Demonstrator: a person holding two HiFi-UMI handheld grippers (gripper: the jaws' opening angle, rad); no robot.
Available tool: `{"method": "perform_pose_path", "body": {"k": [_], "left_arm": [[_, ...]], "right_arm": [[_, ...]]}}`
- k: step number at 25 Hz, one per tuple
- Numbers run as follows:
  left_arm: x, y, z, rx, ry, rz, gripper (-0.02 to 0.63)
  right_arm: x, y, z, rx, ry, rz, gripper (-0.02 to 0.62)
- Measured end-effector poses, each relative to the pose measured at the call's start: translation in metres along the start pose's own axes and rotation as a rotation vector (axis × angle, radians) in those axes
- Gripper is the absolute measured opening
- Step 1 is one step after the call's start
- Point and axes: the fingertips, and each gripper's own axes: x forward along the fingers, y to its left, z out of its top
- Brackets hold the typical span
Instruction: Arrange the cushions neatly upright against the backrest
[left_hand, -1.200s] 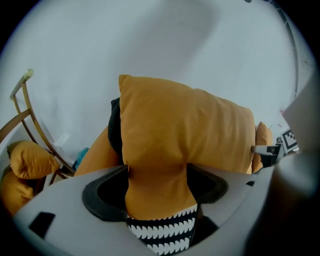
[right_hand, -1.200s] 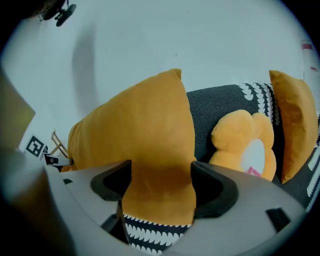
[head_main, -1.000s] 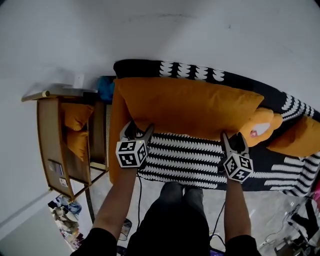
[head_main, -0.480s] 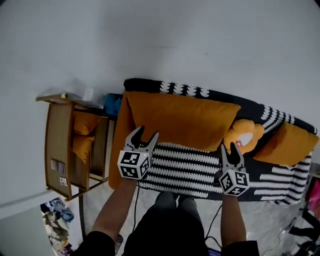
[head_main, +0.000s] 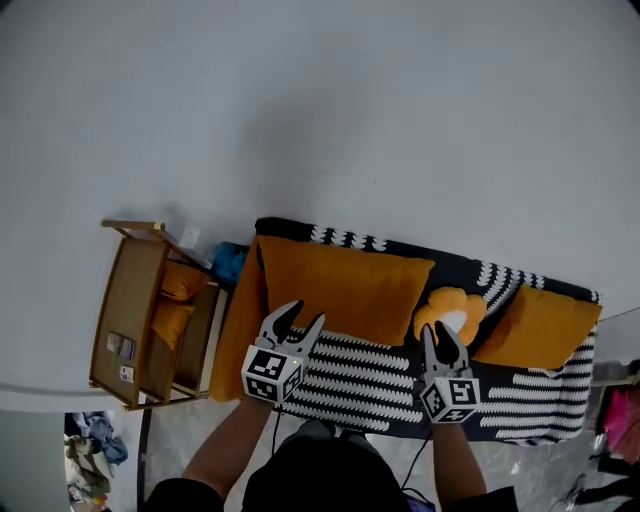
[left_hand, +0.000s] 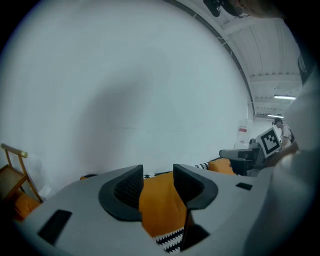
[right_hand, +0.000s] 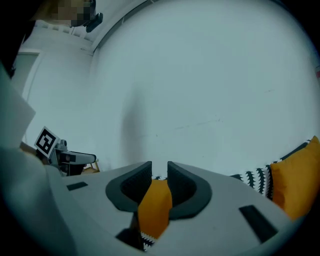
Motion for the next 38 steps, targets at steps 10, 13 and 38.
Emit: {"method": "perform_pose_path", "body": {"k": [10,13,38], "left_arm": [[-0.024,-0.048,0.049,0.006,-0.118,-0.025,0.141],[-0.032,-0.055,0.068,0.021,-0.169,-0.025,0.102],[-0.024,-0.081,0.097,0.067,-0.248,-0.101,0.051]], "right_arm": [[-0.040,0.014,0.057,0.021,-0.133,0.042,0.066],[-0.056,0.018,0.071,-0.004,-0.178,0.031,0.050],[-0.060,0.036,0.103,-0.024,-0.237,0.074,0.028]]}}
